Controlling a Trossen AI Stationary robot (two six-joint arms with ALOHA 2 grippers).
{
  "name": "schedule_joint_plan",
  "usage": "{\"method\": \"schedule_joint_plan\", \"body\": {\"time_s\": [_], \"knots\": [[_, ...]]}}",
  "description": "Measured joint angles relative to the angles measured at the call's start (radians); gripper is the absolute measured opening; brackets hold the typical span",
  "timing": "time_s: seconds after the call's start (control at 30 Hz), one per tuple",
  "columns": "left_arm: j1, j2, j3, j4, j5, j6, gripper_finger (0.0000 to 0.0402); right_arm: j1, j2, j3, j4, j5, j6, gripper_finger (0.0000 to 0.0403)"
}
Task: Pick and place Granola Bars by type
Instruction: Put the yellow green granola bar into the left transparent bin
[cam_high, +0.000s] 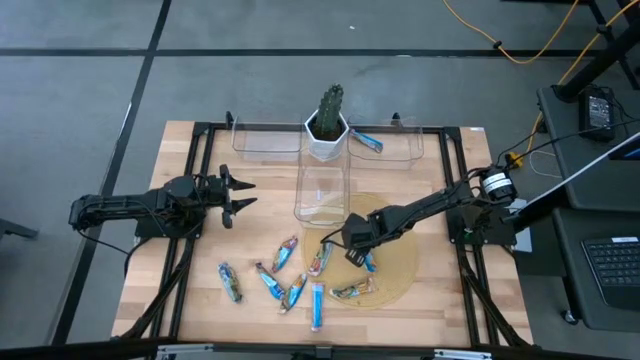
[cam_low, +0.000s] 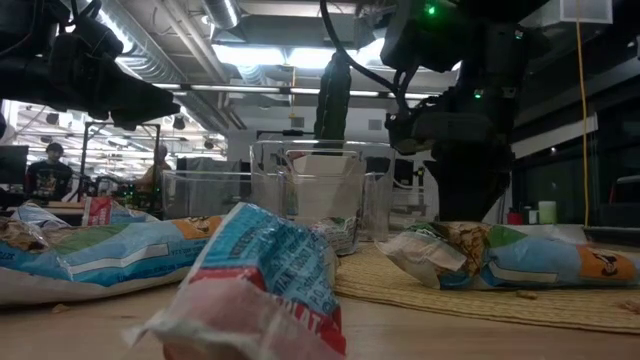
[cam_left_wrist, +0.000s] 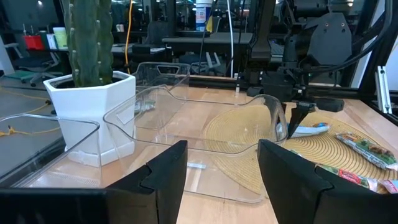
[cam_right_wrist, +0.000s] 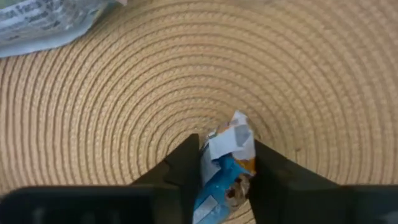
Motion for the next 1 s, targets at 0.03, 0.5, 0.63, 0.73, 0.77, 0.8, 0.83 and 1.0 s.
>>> {"method": "schedule_joint_plan", "body": {"time_s": [0.03,0.5,0.63,0.73,0.77,0.8,0.83,1.0], "knots": [[0.0,0.0,0.0,0.0,0.0,0.0,0.019,0.0,0.0,0.0,-0.001,-0.004,-0.002,0.009],[0.0,0.0,0.0,-0.002,0.0,0.0,0.0191,0.084,-0.085,0.076,-0.199,-0.02,-0.074,0.0028],[0.0,0.0,0.0,-0.003,0.0,0.0,0.0189,0.135,-0.157,0.093,-0.236,0.076,-0.048,0.0025],[0.0,0.0,0.0,-0.001,0.0,0.0,0.019,0.172,-0.217,0.093,-0.25,0.154,-0.022,0.0018],[0.0,0.0,0.0,-0.003,0.0,0.0,0.0191,0.183,-0.238,0.093,-0.25,0.183,-0.018,0.0018],[0.0,0.0,0.0,0.0,0.0,0.0,0.0191,0.194,-0.258,0.093,-0.25,0.207,-0.014,0.0018],[0.0,0.0,0.0,0.001,0.0,0.0,0.0191,0.204,-0.277,0.093,-0.251,0.233,-0.011,0.002],[0.0,0.0,0.0,0.0,0.0,0.0,0.0189,0.247,-0.354,0.093,-0.261,0.347,0.003,0.0027]]}}
